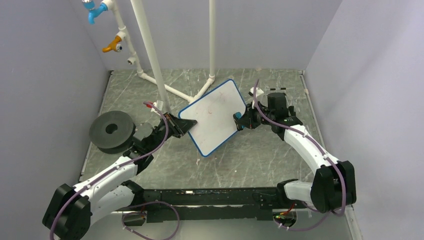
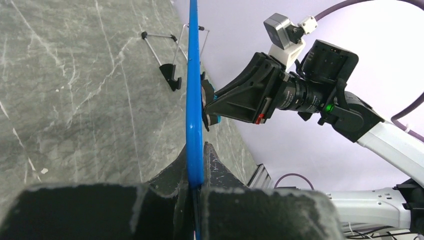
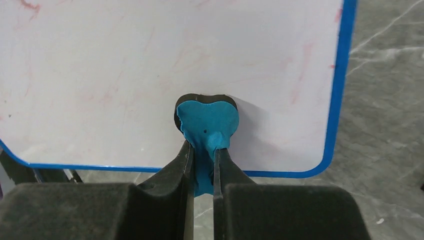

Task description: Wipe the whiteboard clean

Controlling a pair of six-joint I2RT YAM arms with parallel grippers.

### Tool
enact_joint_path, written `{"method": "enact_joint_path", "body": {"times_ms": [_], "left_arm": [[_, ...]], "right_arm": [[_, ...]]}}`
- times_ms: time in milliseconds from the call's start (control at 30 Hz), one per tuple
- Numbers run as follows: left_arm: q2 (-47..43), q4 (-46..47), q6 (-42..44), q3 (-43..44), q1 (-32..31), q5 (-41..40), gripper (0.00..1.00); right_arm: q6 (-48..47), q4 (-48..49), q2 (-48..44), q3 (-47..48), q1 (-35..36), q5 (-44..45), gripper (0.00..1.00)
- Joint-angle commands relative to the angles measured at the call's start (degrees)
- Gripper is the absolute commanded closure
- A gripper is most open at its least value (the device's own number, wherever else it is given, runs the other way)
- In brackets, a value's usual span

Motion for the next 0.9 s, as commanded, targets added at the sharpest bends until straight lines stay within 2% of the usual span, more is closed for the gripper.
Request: {"method": "enact_joint_path", "body": {"times_ms": [0,67,200,367,567,700,800,867], "left_arm": [[-0.44,15.6,-3.77,1.91,-0.24,4.58,1.0],[0.04,16.3,-3.99,1.94,-0.23,5.01,1.0],[1.43,18.26,-4.6,1.96,-0.29,5.94,1.0],[2.13,17.89,-4.41,2.82,-0.23,5.98,1.0],[3.41,17.29,-4.16,4.44,-0.33,6.0,1.0],[5.82,18.97,-4.68,5.31,-0.27,6.81,1.0],[6.89,19.21,-4.56,5.84,-0.38,7.38,1.0],[7.13,18.96,-4.14,6.03,-0.52,7.62,1.0]], "right_arm": [[4.16,4.51,1.13,0.47,-2.66,7.38,1.0],[5.62,4.19,3.74,2.17,-4.67,11.96,1.0],[5.89,3.37,7.31,6.76,-5.03,15.24,1.0],[5.24,5.13,7.68,10.51,-4.09,11.87,1.0],[2.41,4.54,8.0,10.97,7.64,6.56,1.0],[-0.94,0.91,8.7,14.45,15.83,4.08,1.0],[-3.09,-1.69,9.56,18.13,19.84,5.79,1.0],[-3.6,-2.64,11.03,20.81,20.02,8.41,1.0]]}}
